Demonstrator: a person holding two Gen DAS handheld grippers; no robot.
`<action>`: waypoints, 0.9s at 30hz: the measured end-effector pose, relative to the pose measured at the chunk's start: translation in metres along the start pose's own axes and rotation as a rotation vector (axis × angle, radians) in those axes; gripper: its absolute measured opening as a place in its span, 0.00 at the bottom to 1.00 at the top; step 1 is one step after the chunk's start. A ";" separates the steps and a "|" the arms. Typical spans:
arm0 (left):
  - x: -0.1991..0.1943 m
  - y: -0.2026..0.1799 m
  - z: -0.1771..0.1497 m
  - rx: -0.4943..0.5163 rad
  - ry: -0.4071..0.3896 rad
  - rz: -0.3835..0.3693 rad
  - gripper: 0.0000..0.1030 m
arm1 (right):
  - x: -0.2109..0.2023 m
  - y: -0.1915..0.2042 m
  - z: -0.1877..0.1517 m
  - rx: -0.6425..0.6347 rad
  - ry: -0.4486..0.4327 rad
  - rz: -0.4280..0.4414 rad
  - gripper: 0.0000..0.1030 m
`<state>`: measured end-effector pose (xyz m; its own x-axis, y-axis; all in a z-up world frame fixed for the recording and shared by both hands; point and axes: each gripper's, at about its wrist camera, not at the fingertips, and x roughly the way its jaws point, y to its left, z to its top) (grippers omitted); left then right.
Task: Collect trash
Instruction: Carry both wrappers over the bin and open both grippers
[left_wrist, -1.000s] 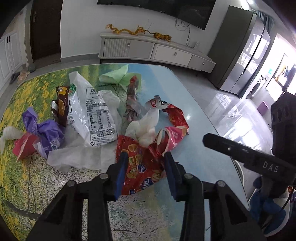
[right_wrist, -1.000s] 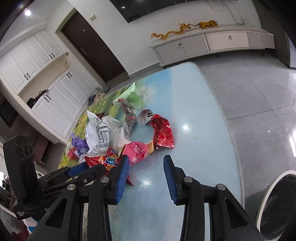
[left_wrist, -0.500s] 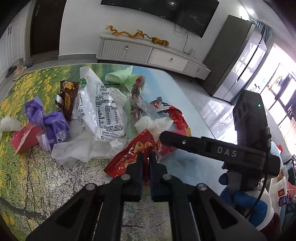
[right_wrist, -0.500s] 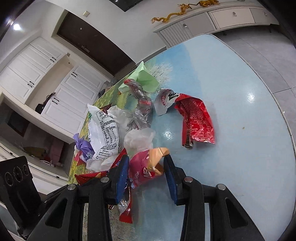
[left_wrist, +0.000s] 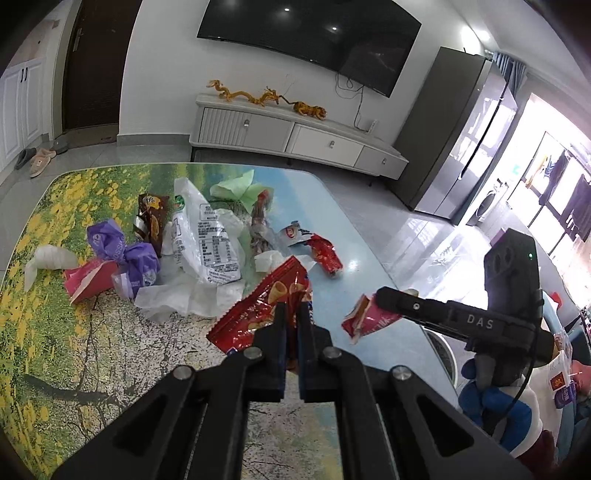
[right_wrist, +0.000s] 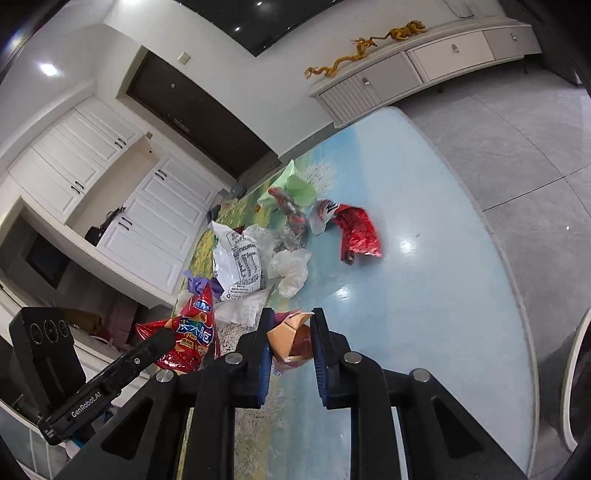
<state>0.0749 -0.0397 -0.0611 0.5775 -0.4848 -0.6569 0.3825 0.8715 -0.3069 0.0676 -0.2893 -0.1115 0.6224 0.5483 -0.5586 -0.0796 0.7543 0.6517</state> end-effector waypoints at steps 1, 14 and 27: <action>-0.002 -0.007 0.002 0.010 -0.005 -0.008 0.03 | -0.016 -0.004 0.000 0.011 -0.031 -0.003 0.18; 0.043 -0.157 0.015 0.213 0.076 -0.213 0.03 | -0.171 -0.094 -0.019 0.165 -0.317 -0.177 0.18; 0.159 -0.322 -0.002 0.376 0.269 -0.366 0.06 | -0.224 -0.208 -0.047 0.352 -0.372 -0.564 0.20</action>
<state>0.0419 -0.3975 -0.0685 0.1750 -0.6703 -0.7212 0.7803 0.5411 -0.3136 -0.0912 -0.5520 -0.1460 0.7214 -0.0912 -0.6865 0.5425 0.6905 0.4784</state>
